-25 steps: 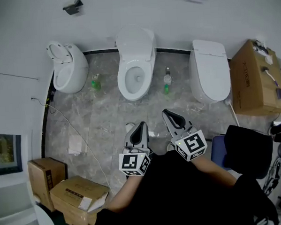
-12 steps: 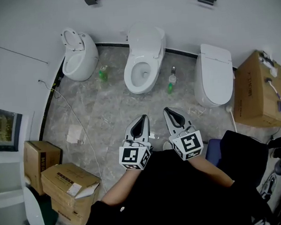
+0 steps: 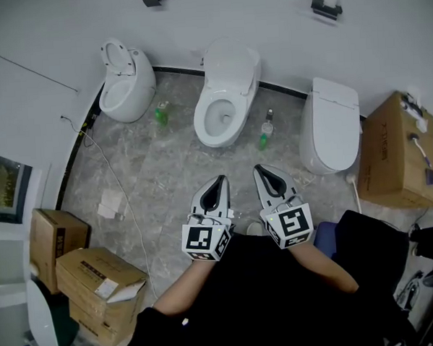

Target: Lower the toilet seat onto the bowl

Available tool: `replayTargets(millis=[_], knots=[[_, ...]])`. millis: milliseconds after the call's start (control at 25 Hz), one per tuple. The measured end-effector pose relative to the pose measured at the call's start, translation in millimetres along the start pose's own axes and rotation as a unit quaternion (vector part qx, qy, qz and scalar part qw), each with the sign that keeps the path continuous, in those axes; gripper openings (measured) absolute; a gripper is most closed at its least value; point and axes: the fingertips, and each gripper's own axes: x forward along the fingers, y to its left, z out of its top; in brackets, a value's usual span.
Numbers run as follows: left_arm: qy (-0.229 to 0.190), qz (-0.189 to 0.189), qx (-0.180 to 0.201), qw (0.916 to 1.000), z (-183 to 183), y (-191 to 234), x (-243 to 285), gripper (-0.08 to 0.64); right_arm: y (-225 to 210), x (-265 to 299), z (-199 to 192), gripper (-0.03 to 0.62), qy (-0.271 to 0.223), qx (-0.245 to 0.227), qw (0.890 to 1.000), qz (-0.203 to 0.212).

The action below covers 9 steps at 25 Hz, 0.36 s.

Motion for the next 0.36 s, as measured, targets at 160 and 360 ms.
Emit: replayTargets(millis=[160,360], knots=[[0.0,0.002,0.011,0.9999,3.2,2.3,4.2,0.017,2.5,4.8,-0.1,0.032,0.002,0.002,1.0,0.006],[-0.003,0.001,0.007,1.0,5.2,-0.6,9.8,0.017,-2.9,3.4,0.7,0.032,0.003,-0.005,1.0,0.003]])
